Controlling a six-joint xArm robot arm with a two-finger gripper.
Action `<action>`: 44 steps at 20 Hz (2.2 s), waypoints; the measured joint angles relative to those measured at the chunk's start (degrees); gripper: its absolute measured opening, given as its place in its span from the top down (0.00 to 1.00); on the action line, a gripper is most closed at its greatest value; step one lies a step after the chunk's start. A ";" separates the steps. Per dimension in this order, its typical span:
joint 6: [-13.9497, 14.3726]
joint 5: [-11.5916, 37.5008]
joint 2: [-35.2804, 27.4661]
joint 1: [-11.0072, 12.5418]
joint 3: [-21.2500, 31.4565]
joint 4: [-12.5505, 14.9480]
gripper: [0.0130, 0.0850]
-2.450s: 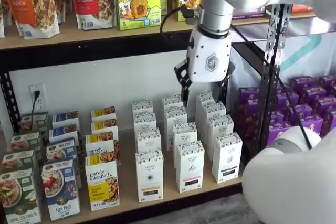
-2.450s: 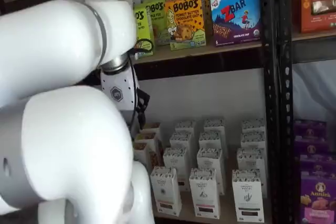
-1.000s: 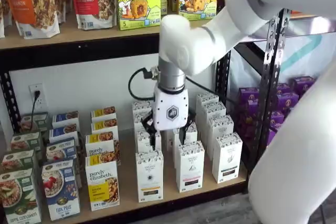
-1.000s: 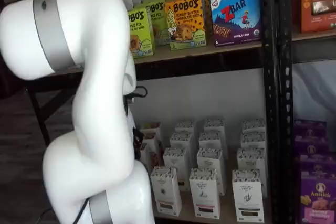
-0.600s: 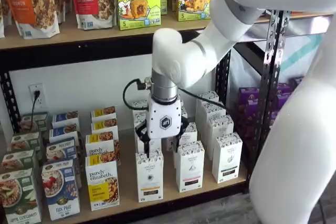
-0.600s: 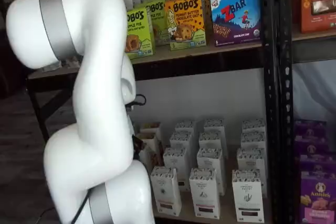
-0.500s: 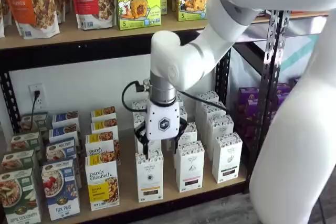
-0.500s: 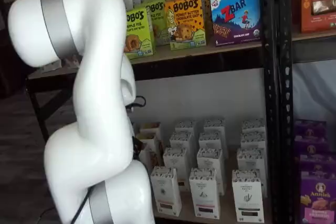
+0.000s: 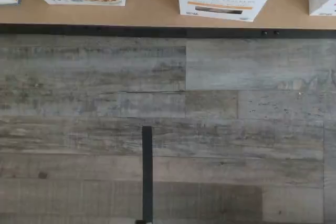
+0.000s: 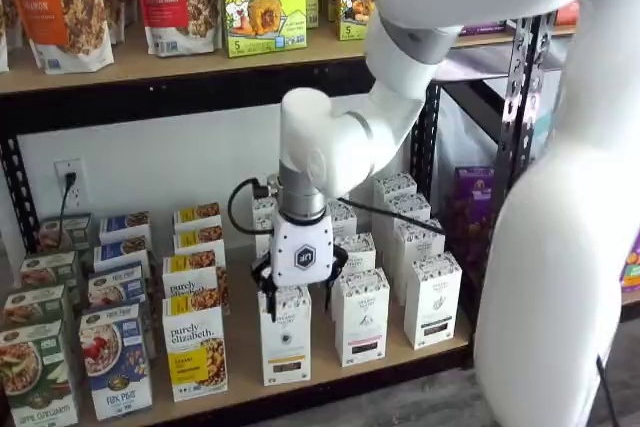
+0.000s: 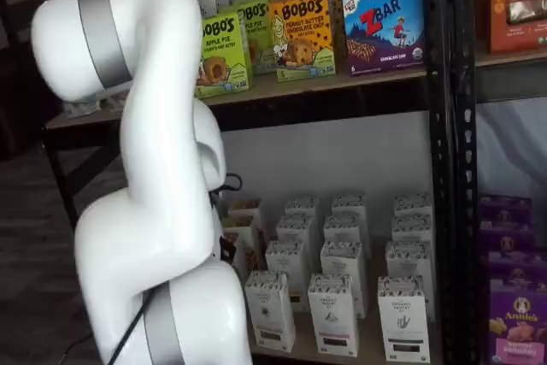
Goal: Pick up the white box with a yellow strip in the middle, on the bottom shelf, the fourth box from the left
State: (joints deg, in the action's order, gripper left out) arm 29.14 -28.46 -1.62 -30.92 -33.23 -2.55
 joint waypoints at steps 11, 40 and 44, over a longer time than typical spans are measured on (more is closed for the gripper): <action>-0.51 6.47 -11.20 1.27 -4.69 1.09 0.00; -5.66 8.81 -36.01 8.08 -27.05 2.93 0.00; -8.86 8.38 -38.39 9.38 -30.34 0.88 0.00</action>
State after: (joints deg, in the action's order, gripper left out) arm 20.28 -20.08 -40.02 -21.54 -63.57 -1.67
